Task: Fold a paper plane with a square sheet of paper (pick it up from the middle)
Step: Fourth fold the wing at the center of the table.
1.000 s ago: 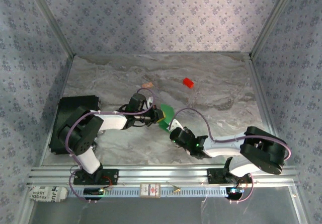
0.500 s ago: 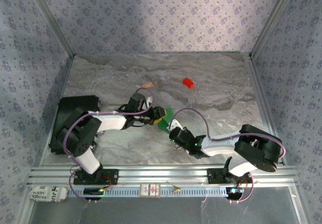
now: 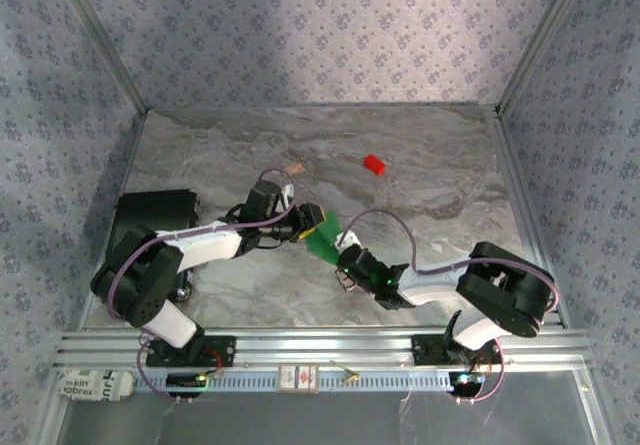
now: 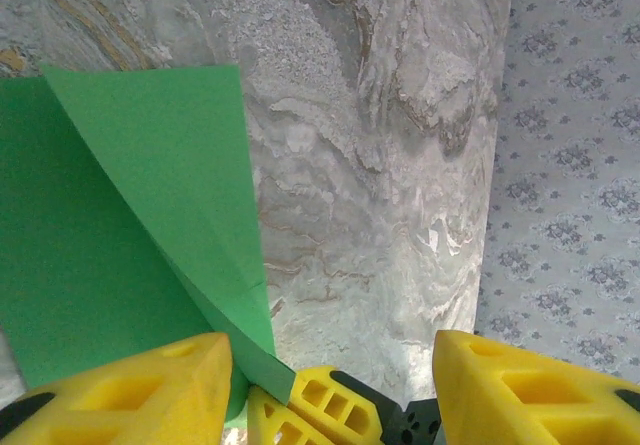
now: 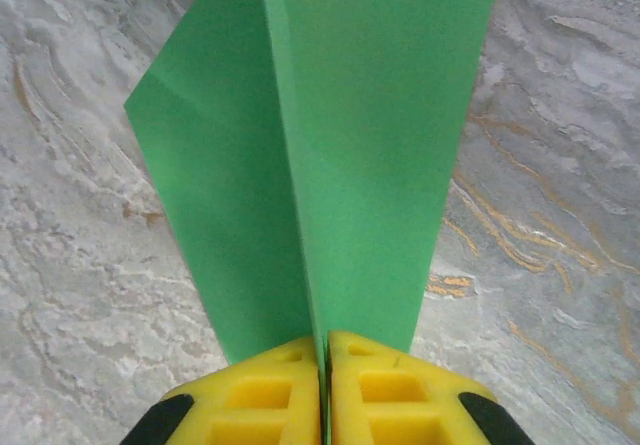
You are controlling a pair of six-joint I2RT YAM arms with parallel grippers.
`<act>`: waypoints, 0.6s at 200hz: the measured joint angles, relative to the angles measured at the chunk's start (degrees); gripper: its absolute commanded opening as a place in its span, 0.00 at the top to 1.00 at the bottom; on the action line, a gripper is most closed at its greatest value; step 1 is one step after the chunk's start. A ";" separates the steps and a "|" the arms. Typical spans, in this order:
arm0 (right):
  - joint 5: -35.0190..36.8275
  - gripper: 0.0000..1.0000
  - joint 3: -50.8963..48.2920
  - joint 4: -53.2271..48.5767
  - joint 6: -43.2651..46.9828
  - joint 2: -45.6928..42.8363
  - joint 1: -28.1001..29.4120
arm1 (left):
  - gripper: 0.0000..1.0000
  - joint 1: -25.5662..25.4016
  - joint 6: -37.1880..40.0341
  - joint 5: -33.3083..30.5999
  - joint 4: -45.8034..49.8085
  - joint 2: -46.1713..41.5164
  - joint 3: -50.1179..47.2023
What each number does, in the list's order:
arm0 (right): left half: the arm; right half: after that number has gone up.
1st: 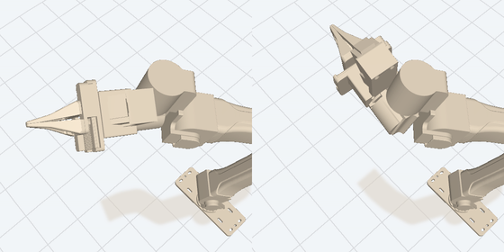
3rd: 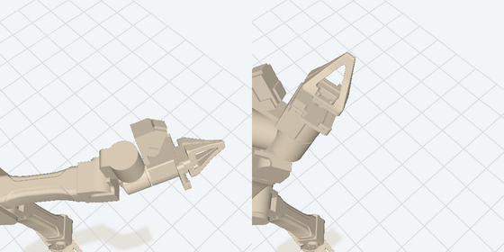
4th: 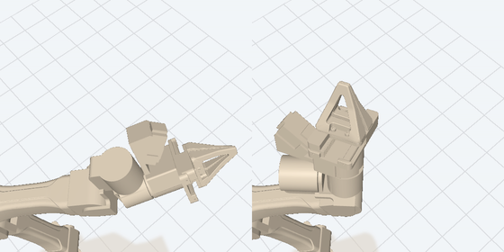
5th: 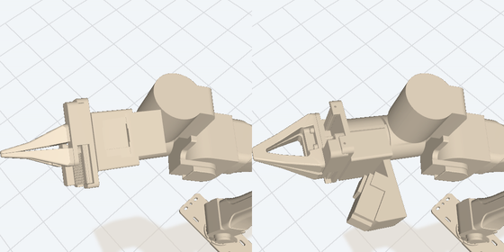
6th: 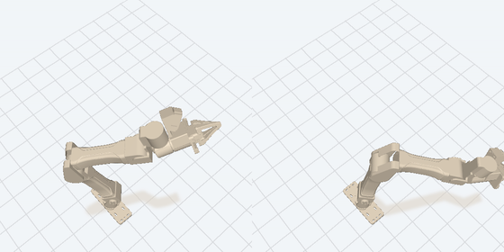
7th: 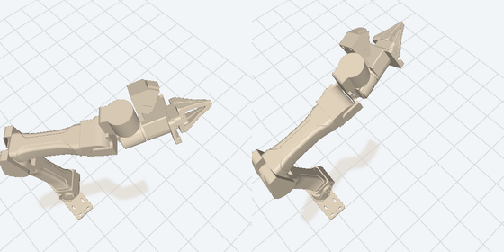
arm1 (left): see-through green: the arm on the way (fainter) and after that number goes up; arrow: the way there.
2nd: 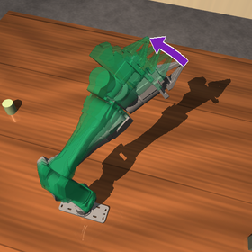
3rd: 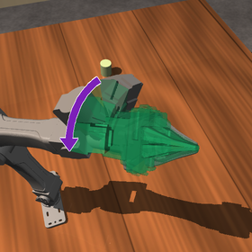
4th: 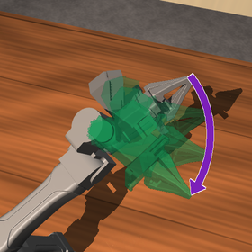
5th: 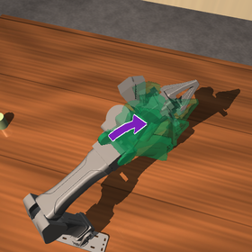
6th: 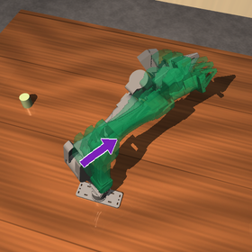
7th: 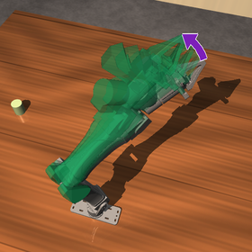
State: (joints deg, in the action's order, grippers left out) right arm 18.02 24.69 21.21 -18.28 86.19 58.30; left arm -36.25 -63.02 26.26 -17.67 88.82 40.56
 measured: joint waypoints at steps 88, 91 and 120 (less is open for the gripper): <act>-10.01 0.88 -1.68 5.01 -2.58 0.00 -4.31 | 0.46 0.15 -0.04 -0.15 0.42 0.00 -0.33; -10.27 0.89 -1.70 5.07 -2.75 0.00 -4.42 | 0.46 0.15 -0.04 -0.17 0.42 0.00 -0.33; -12.55 0.90 -1.95 5.64 -3.67 0.00 -5.33 | 0.47 0.15 -0.07 -0.15 0.42 0.00 -0.33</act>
State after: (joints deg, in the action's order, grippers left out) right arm 5.48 22.74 26.85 -21.96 86.19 52.97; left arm -36.10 -63.09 26.11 -17.26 88.82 40.23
